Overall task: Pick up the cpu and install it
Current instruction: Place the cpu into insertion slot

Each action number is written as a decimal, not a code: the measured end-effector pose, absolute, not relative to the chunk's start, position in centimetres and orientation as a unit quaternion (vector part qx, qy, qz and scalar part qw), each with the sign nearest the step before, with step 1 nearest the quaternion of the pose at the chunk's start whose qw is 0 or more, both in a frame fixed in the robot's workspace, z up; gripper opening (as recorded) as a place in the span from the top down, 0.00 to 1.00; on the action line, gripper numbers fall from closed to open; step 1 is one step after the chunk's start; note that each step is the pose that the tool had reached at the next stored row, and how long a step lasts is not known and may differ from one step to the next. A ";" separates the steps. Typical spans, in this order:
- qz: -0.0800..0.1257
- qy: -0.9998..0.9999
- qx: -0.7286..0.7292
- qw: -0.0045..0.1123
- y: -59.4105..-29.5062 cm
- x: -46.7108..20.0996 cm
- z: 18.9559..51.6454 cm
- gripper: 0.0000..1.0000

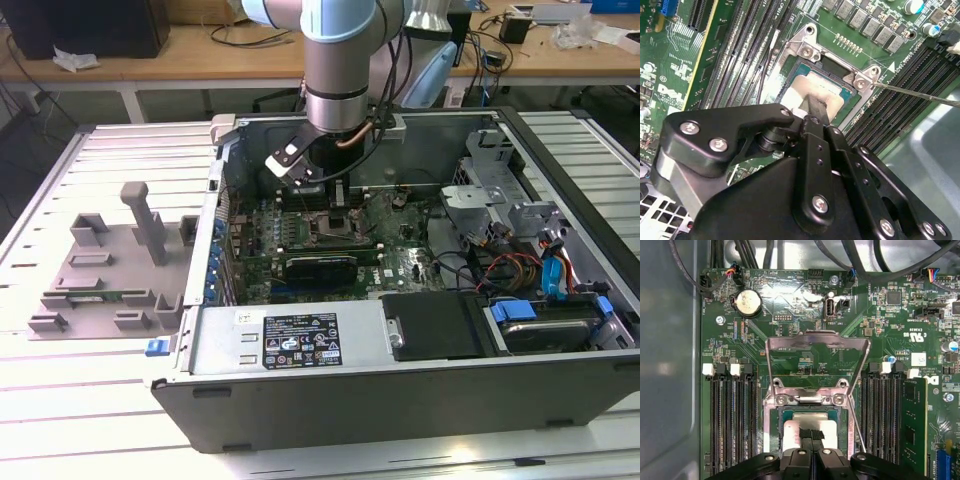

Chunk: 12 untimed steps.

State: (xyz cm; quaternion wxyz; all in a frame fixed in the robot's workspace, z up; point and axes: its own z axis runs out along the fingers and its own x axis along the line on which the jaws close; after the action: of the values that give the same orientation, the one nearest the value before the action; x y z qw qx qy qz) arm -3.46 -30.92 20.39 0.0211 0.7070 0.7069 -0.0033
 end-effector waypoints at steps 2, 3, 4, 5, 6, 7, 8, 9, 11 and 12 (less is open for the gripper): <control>-0.003 0.707 0.707 0.021 -30.9 -3.4 20.6 0.89; -0.003 0.707 0.707 0.021 -30.9 -3.5 21.1 0.89; -0.003 0.707 0.707 0.021 -30.9 -3.5 21.4 0.89; -0.003 0.707 0.707 0.021 -30.9 -3.5 21.7 0.89; -0.004 0.707 0.707 0.021 -30.9 -3.5 22.4 0.89; -0.004 0.707 0.707 0.021 -30.9 -3.5 23.0 0.89; -0.004 0.707 0.707 0.021 -30.9 -3.5 23.4 0.89; -0.004 0.707 0.707 0.022 -30.9 -3.5 24.0 0.89; -0.004 0.707 0.707 0.022 -30.9 -3.5 25.2 0.89; -0.005 0.707 0.707 0.022 -30.9 -3.5 25.6 0.89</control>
State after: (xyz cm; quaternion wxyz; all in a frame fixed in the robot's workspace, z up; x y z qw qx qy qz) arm -3.46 -30.91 25.58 0.0223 0.7070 0.7069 -0.0045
